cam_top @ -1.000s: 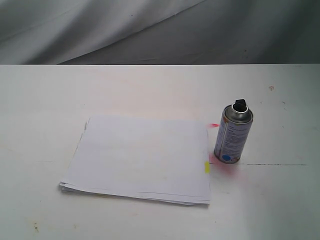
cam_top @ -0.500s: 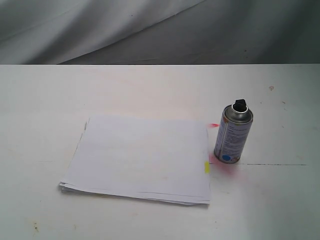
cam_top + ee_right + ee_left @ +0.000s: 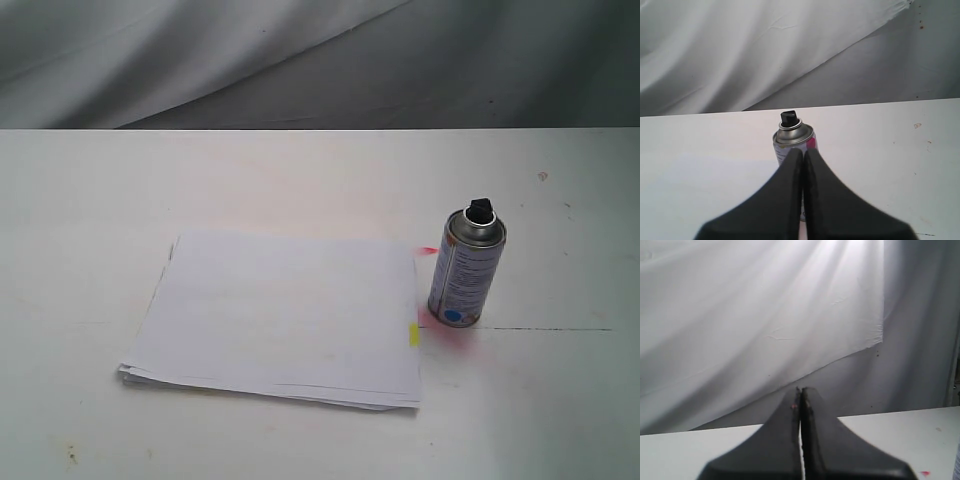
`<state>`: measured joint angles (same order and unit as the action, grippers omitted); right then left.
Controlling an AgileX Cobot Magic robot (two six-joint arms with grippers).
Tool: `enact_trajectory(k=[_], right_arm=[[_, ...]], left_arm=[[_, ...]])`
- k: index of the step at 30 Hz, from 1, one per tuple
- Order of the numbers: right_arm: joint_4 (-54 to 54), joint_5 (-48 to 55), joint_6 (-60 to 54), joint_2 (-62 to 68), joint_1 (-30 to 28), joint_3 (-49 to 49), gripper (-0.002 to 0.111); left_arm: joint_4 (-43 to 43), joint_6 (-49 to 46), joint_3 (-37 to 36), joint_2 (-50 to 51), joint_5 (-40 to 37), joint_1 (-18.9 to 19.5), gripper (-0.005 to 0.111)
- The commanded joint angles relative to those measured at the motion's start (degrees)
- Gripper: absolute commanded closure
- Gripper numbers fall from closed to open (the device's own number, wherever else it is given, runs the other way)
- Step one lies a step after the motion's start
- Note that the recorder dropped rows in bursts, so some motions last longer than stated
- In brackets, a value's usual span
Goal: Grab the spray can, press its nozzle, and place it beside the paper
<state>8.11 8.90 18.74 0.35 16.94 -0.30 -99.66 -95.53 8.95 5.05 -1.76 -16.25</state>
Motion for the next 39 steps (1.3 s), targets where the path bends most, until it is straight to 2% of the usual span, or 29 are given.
enact_trajectory(k=[1,3,4,8,10,14,18,22,30,34,39], right_arm=[[-0.09,-0.71,0.01,-0.35,-0.36,0.2,0.108],[-0.09,-0.71,0.01,-0.35,-0.36,0.2,0.108],[-0.09,-0.71,0.01,-0.35,-0.36,0.2,0.108],[-0.09,-0.71,0.01,-0.35,-0.36,0.2,0.108],[-0.09,-0.71,0.01,-0.35,-0.36,0.2,0.108],[-0.09,-0.71,0.01,-0.35,-0.36,0.2,0.108],[-0.09,-0.71,0.01,-0.35,-0.36,0.2,0.108],[-0.09,-0.71,0.01,-0.35,-0.36,0.2,0.108],[-0.09,-0.71,0.01,-0.35,-0.36,0.2,0.108],[-0.09,-0.71,0.01,-0.35,-0.36,0.2,0.108],[-0.09,-0.71,0.01,-0.35,-0.36,0.2,0.108]], left_arm=[[-0.28,-0.32,-0.32,0.35,-2.04,-0.36,0.107],[2.55,2.97,-0.32,0.35,-3.84,-0.36,0.107],[9.06,6.83,-0.4,0.35,-5.18,-0.36,0.107],[51.85,38.31,-0.4,0.35,-13.61,-0.36,0.107],[66.48,55.06,-0.73,0.35,-12.17,-0.36,0.107],[82.48,80.5,-3.51,0.35,-2.86,-0.36,0.107],[94.88,93.4,-6.36,0.35,-0.44,-0.36,0.107],[98.87,95.53,-8.95,0.35,-0.43,-0.36,0.107],[98.88,95.53,-8.95,0.35,-3.24,-0.36,0.107],[97.02,95.53,-8.95,0.35,-7.31,-0.36,0.107],[97.02,95.53,-8.95,0.35,-7.45,-0.36,0.107]])
